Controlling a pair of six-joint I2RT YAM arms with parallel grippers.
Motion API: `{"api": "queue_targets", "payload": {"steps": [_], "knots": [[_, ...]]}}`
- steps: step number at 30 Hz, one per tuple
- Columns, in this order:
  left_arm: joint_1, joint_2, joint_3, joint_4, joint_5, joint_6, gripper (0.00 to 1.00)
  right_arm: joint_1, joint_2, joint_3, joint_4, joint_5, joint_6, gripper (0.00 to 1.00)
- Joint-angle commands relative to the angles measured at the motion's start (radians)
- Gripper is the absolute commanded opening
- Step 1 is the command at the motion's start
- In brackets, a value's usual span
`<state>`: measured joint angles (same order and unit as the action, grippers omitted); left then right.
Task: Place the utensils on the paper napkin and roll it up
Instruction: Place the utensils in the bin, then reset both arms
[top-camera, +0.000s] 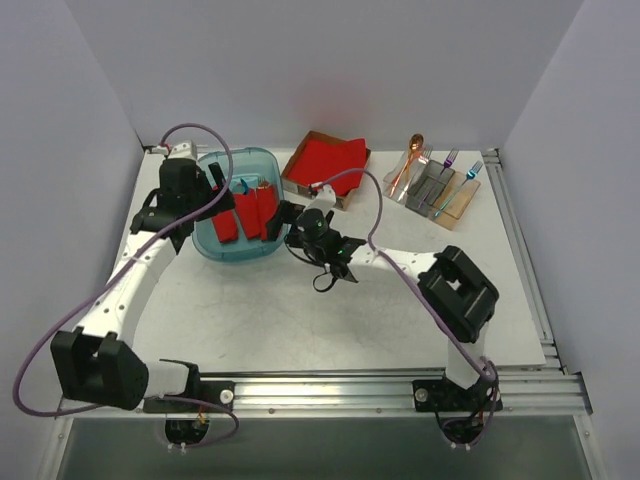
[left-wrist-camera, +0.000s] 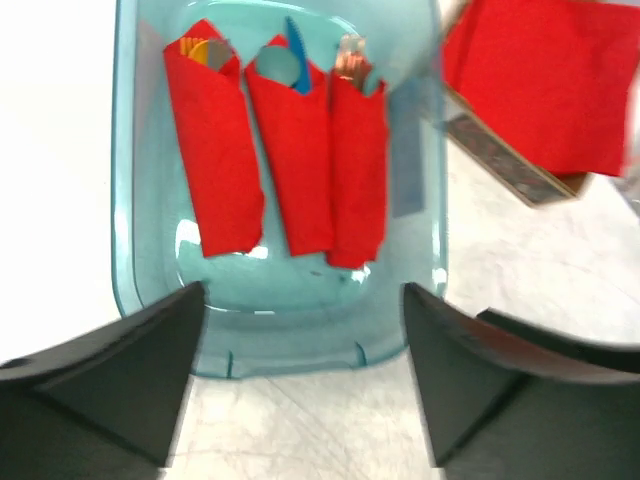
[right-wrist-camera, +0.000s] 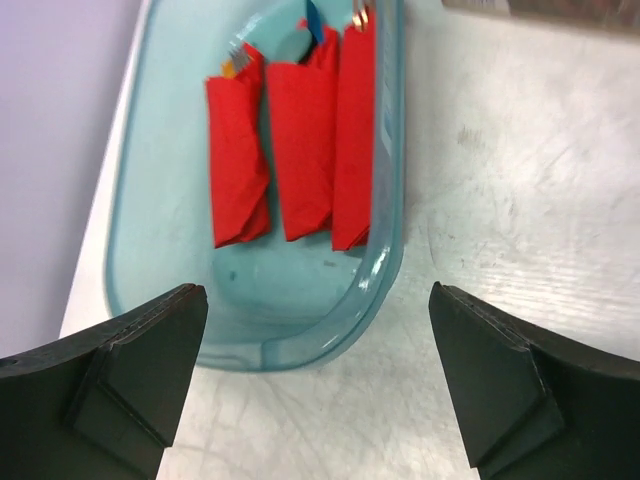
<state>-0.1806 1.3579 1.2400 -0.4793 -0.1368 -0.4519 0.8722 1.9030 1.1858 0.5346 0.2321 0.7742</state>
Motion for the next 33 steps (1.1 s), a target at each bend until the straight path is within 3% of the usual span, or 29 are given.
{"api": "queue_targets", "payload": {"steps": [1,13,19,33], "knots": [[-0.017,-0.147,-0.077,0.085,0.052,-0.033,0.95,0.008,-0.216,-0.034,-0.051,0.058,-0.166,1.0],[-0.022,-0.688,-0.431,0.039,0.094,-0.096,0.94,0.008,-0.771,-0.345,-0.257,0.274,-0.36,1.0],[-0.022,-0.831,-0.554,0.042,0.065,-0.131,0.94,0.008,-0.987,-0.497,-0.254,0.321,-0.401,1.0],[-0.022,-1.023,-0.706,0.081,0.051,-0.18,0.94,0.01,-1.139,-0.578,-0.347,0.383,-0.313,1.0]]}}
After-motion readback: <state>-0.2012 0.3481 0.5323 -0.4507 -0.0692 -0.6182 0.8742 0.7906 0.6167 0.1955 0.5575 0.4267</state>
